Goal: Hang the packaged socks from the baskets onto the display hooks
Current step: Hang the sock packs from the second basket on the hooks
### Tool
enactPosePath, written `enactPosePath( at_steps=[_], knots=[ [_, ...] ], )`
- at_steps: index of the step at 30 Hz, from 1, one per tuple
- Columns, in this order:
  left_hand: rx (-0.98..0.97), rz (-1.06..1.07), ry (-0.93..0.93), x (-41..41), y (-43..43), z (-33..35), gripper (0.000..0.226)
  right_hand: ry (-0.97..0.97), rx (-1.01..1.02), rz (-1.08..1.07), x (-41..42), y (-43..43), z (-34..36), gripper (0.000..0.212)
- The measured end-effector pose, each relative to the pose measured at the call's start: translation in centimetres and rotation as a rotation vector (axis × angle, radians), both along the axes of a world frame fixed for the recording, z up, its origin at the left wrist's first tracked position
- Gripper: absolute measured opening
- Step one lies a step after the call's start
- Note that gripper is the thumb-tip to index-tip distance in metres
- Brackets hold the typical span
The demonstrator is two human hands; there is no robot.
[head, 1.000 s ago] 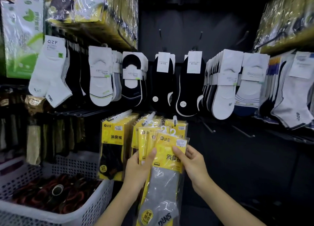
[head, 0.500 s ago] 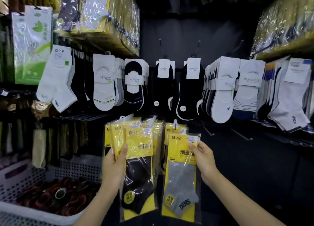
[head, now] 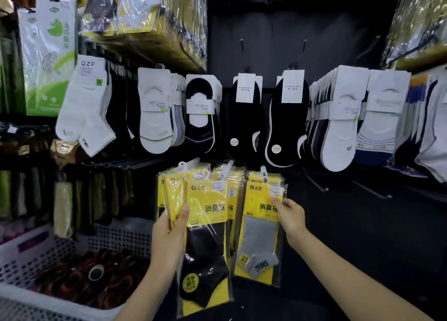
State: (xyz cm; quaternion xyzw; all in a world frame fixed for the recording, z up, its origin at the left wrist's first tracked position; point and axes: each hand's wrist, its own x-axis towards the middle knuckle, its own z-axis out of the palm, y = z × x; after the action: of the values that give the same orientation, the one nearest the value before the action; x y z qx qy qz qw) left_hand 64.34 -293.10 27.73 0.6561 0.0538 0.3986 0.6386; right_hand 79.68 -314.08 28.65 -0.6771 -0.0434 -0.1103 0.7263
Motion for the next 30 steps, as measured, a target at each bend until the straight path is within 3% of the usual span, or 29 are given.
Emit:
enactPosePath(
  at_steps=[5, 11, 15, 21, 25, 30],
  knots=[
    [0.01, -0.037, -0.001, 0.7, -0.5, -0.7, 0.016, 0.134, -0.045, -0.168, 2.2, -0.3, -2.0, 0.036],
    [-0.007, -0.098, 0.002, 1.0, -1.7, -1.2, 0.009, 0.237, -0.034, -0.257, 2.4, -1.8, -4.7, 0.022],
    [-0.016, -0.136, 0.013, 1.0, -3.0, -1.3, 0.009, 0.151, 0.013, -0.005, -1.3, -1.6, -3.6, 0.019],
    [-0.106, -0.193, 0.045, 0.8, -5.9, -1.0, 0.008, 0.038, -0.062, 0.382, -7.8, -1.0, -0.8, 0.033],
    [-0.132, -0.244, 0.044, 0.3, -7.2, -0.7, 0.009, 0.029, 0.013, 0.369, -9.4, -1.4, -0.3, 0.018],
    [-0.098, -0.223, 0.092, -0.1, -7.1, -0.1, 0.009, 0.049, 0.092, 0.294, -9.6, -2.5, -0.3, 0.016]
  ],
)
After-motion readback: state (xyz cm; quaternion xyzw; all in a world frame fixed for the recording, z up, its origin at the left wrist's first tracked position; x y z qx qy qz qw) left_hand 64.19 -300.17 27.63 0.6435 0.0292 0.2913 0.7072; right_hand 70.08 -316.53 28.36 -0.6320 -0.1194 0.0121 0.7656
